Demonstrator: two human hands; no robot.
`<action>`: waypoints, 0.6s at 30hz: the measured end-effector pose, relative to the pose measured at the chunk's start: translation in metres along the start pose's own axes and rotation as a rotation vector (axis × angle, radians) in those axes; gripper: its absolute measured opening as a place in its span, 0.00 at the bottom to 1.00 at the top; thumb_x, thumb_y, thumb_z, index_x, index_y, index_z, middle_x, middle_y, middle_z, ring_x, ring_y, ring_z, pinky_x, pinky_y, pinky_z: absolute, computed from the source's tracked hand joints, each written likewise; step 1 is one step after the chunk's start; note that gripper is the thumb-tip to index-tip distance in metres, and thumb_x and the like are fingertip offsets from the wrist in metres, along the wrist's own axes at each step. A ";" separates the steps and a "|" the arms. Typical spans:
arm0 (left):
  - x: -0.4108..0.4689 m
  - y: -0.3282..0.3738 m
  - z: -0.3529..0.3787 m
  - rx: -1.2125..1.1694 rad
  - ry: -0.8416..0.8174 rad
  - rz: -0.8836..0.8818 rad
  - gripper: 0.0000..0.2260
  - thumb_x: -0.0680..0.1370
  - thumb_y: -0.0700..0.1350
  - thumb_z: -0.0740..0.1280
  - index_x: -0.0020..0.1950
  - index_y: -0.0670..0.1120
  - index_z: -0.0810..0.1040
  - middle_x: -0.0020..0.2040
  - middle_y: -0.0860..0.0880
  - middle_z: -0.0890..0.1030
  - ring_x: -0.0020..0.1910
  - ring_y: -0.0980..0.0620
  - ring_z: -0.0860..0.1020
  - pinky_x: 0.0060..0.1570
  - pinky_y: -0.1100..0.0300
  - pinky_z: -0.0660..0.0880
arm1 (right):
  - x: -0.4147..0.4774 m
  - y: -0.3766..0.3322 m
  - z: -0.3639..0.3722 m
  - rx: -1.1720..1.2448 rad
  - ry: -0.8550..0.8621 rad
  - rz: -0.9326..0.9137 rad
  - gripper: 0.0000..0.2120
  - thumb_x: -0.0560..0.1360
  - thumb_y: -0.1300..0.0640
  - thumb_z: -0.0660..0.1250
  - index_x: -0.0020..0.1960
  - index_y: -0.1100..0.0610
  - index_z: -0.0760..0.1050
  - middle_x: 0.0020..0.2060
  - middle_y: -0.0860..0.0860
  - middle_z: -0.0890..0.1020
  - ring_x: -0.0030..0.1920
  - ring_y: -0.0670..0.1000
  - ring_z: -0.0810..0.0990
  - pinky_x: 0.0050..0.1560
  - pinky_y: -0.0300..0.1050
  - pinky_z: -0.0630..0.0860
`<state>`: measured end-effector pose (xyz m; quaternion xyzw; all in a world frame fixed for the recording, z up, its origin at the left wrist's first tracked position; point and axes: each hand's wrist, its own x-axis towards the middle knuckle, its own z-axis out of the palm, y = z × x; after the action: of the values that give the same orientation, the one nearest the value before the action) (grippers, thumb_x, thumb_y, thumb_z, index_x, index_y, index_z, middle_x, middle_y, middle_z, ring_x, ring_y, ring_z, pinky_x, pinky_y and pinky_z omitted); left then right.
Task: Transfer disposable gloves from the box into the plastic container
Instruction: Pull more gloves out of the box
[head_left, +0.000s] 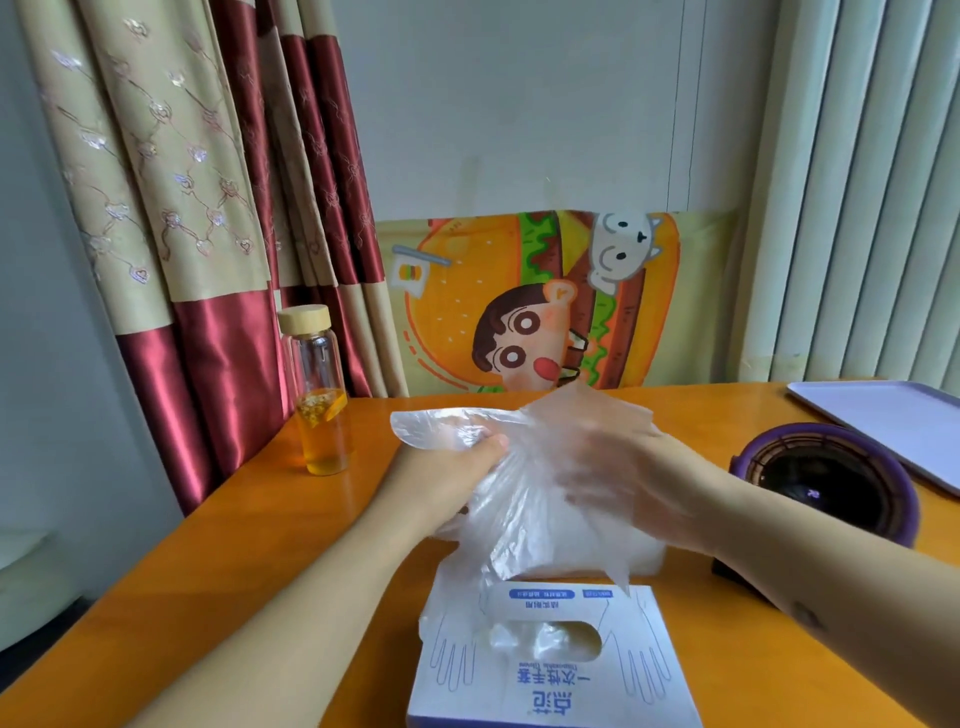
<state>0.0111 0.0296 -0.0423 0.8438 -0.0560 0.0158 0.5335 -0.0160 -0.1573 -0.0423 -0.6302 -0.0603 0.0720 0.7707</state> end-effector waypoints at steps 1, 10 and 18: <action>-0.018 0.007 -0.021 0.017 0.028 0.035 0.12 0.78 0.51 0.66 0.49 0.42 0.80 0.37 0.50 0.78 0.30 0.62 0.74 0.22 0.76 0.65 | 0.000 -0.001 -0.002 0.001 0.090 -0.048 0.08 0.78 0.59 0.61 0.51 0.57 0.79 0.44 0.58 0.81 0.43 0.55 0.80 0.46 0.48 0.77; 0.018 0.005 -0.022 0.011 0.141 0.082 0.07 0.77 0.47 0.66 0.43 0.45 0.74 0.40 0.46 0.74 0.36 0.53 0.71 0.34 0.62 0.64 | -0.022 -0.012 0.002 -0.405 0.107 -0.318 0.13 0.70 0.48 0.68 0.41 0.58 0.80 0.48 0.48 0.83 0.61 0.44 0.76 0.63 0.48 0.71; 0.029 0.011 -0.008 -0.129 0.066 0.022 0.07 0.76 0.50 0.68 0.39 0.53 0.74 0.39 0.56 0.76 0.37 0.62 0.72 0.33 0.67 0.65 | -0.017 0.001 0.005 -0.863 0.075 -0.391 0.05 0.72 0.49 0.71 0.45 0.39 0.81 0.65 0.38 0.69 0.63 0.34 0.67 0.61 0.34 0.65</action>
<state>0.0385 0.0301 -0.0259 0.8061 -0.0485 0.0458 0.5880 -0.0339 -0.1557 -0.0424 -0.8719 -0.1743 -0.1286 0.4391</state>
